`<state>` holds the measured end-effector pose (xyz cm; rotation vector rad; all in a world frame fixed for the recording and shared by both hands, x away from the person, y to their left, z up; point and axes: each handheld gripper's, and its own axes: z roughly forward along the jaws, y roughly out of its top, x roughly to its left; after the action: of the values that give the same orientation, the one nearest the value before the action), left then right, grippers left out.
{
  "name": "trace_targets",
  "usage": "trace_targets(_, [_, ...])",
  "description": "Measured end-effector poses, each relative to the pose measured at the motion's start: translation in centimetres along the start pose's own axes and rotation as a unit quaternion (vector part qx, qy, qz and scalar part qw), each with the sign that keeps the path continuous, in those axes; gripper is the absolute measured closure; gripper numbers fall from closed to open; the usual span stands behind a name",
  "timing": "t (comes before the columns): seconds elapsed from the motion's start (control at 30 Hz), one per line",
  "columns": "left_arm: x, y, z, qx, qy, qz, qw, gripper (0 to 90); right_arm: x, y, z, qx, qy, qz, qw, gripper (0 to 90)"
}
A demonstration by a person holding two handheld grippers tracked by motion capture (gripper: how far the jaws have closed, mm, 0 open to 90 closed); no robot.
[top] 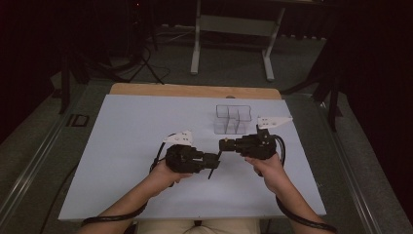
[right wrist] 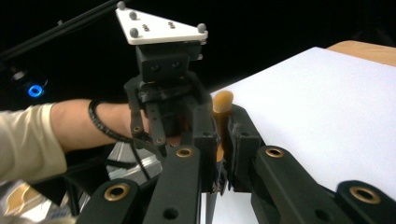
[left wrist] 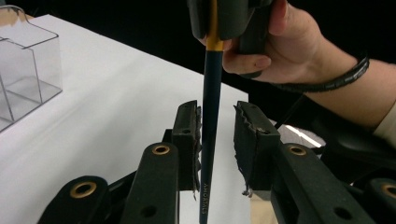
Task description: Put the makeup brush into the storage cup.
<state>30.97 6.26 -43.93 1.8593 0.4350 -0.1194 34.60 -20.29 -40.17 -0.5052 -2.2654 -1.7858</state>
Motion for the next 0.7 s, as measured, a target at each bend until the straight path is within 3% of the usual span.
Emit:
trace_targets(0.37, [-0.10,0.01,0.02,0.008,-0.013,-0.008,0.9999,76.9,0.27,-0.14,0.66,0.037,0.026,-0.025,0.9987,84.0])
trace_targets(0.7, [-0.03,-0.26,0.07,0.014,-0.019,-0.004,0.9997,82.8,0.35,-0.07,0.87,0.044,0.031,-0.034,0.9980,84.0])
